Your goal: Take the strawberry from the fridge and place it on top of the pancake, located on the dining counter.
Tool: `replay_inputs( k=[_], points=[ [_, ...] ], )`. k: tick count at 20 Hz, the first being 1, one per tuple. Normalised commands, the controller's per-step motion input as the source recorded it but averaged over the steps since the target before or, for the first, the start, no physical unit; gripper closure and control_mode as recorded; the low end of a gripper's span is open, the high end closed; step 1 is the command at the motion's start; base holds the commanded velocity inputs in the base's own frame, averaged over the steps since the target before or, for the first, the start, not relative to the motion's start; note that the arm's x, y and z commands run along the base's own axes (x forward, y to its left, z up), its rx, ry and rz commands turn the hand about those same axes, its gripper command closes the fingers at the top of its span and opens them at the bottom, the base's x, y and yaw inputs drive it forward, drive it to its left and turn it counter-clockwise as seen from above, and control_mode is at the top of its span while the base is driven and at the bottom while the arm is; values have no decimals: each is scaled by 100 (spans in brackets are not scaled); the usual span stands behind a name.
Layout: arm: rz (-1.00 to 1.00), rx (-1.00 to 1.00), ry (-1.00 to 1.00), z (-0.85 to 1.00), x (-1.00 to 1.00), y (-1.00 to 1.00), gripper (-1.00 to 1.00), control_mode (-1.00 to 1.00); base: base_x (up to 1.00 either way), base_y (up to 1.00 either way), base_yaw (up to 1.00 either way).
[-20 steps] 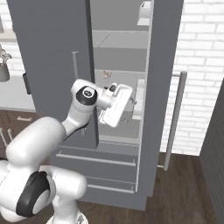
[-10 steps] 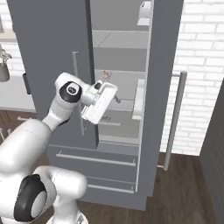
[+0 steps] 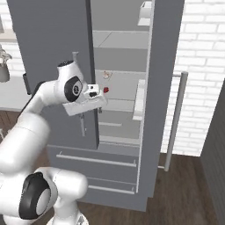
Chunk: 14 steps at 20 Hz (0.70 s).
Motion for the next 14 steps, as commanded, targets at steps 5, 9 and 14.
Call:
replay_inputs(
  k=[5, 9, 14],
  points=[
    [-38, 67, -54, 5, 19, 44, -100, -100, 0, 0, 0],
    [-32, 12, -67, 73, -1, 26, -100, -100, 0, 0, 0],
    [-1, -4, -35, 83, 7, 90, -100, -100, 0, 0, 0]
  ],
)
